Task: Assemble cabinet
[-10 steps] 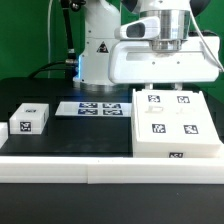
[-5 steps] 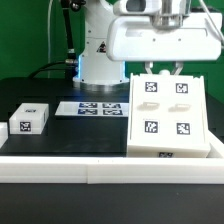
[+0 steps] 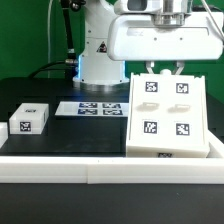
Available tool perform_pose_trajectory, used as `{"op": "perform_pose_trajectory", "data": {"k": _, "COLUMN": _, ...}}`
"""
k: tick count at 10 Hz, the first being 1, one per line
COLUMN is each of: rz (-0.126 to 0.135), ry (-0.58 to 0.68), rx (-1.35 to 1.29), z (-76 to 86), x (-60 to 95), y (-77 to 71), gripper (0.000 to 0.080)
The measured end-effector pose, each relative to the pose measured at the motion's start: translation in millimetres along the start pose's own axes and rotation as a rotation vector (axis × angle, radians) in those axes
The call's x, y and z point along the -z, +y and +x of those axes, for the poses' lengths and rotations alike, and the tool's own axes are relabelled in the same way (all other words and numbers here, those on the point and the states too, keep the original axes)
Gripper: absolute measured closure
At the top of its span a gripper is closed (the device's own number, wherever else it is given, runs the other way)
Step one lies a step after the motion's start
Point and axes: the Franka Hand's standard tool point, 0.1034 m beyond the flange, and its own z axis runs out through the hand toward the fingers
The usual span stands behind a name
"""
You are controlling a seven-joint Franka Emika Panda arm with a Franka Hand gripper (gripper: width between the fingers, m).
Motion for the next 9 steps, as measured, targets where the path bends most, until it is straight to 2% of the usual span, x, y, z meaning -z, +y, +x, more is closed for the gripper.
{"op": "perform_pose_trajectory", "data": {"k": 3, "rz": -0.003, "ry": -0.015, "rx": 0.016, "z": 17.2, "x": 14.1, "y": 10.9, "gripper": 0.0612}}
{"op": "perform_pose_trajectory", "data": {"k": 5, "rz": -0.003, "ry": -0.048, "rx": 0.015, "z": 22.5, "x": 21.5, "y": 10.7, "gripper": 0.0619}}
{"op": "perform_pose_trajectory", "data": {"k": 6, "rz": -0.004, "ry": -0.049, "rx": 0.005, "z": 22.5, "x": 21.6, "y": 5.7, "gripper": 0.0627}}
{"op": "perform_pose_trajectory", "data": {"k": 9, "rz": -0.004, "ry": -0.049, "rx": 0.011, "z": 22.5, "x": 21.3, "y": 5.4, "gripper": 0.0654}}
